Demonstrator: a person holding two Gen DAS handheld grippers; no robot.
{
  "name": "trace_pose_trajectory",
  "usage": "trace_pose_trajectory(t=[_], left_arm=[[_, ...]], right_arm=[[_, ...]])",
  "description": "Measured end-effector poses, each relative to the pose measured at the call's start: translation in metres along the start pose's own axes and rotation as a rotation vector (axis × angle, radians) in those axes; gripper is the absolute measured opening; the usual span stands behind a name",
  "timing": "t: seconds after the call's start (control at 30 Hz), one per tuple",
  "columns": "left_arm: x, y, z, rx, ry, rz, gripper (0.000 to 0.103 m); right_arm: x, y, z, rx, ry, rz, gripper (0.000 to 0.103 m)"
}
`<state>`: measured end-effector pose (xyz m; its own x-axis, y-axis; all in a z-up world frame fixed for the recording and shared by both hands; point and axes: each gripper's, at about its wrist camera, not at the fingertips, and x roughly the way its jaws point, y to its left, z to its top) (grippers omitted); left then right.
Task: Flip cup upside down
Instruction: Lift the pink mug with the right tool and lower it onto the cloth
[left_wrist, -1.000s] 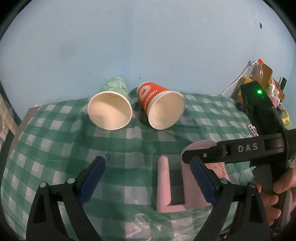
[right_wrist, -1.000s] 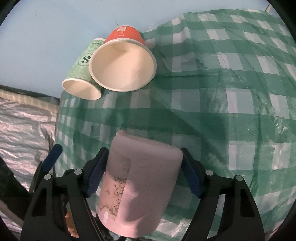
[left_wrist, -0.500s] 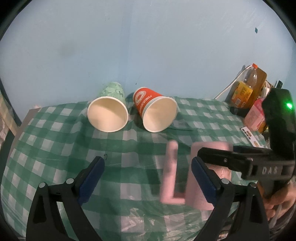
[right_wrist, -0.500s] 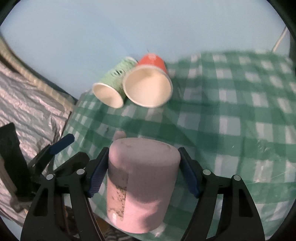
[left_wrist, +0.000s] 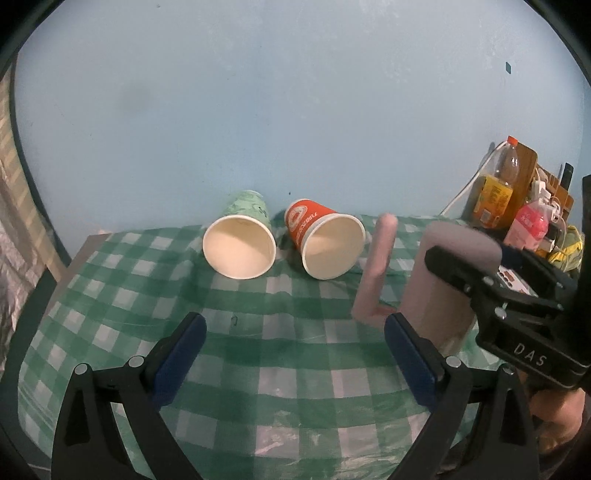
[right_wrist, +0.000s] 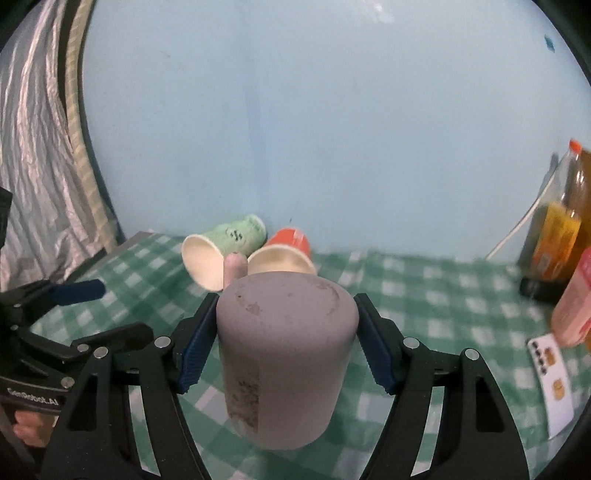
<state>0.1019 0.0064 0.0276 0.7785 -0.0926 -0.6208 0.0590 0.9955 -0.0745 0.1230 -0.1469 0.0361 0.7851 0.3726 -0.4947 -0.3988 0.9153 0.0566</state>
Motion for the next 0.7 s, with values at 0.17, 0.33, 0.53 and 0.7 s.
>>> trace_pose_trajectory(t=[0.17,0.33,0.53,0.7], left_arm=[[0.000,0.004,-0.007,-0.001,0.001,0.008,0.098],[0.004,0.010,-0.011,-0.017,0.012,0.010,0.098],[0.014,0.016,-0.016,-0.029,0.044,0.011,0.099],[0.015,0.017,-0.019,-0.036,0.048,0.015,0.099]], right_arm=[[-0.001,0.009,-0.002,-0.039,-0.068,-0.045,0.073],[0.002,0.012,-0.010,-0.061,-0.090,-0.076,0.073],[0.008,0.015,-0.020,-0.082,-0.087,-0.091,0.073],[0.010,0.016,-0.030,-0.089,-0.083,-0.082,0.073]])
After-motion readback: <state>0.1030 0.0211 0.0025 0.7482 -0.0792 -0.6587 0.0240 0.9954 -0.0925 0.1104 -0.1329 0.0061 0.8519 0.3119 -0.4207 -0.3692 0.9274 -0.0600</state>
